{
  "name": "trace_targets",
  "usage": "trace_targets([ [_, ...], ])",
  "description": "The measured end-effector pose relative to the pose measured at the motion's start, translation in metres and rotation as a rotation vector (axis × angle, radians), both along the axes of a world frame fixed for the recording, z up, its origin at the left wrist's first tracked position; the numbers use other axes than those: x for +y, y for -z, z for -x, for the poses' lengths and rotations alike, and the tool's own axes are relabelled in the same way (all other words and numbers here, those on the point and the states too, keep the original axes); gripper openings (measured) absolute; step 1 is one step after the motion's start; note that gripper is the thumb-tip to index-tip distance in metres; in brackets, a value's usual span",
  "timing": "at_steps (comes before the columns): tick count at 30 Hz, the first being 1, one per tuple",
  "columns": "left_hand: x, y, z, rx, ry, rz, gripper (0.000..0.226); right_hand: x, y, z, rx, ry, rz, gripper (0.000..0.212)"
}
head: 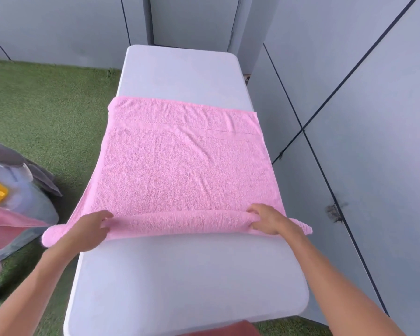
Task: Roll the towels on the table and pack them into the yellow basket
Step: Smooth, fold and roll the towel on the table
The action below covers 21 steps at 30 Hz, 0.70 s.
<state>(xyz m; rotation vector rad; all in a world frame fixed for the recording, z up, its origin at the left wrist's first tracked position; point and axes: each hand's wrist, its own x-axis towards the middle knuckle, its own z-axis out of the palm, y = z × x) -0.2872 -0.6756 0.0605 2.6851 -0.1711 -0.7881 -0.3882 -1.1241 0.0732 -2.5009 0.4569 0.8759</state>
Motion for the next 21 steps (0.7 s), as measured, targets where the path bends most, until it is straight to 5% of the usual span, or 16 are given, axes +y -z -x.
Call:
trace_targets([
  [4, -0.008, 0.003, 0.012, -0.424, -0.059, 0.014, 0.036, 0.023, 0.010, 0.007, -0.480, 0.099, 0.323, 0.033],
  [8, -0.012, 0.020, 0.044, -0.642, 0.064, 0.026, 0.037, 0.043, 0.026, 0.029, -0.647, -0.048, 0.422, 0.034],
  [14, -0.015, 0.032, 0.042, -0.607, 0.187, -0.048, 0.065, 0.033, 0.041, 0.037, -0.524, -0.147, 0.254, 0.070],
  [21, -0.014, 0.021, 0.030, -0.396, 0.132, -0.136, 0.039, 0.014, 0.019, 0.019, -0.366, -0.322, 0.260, 0.045],
])
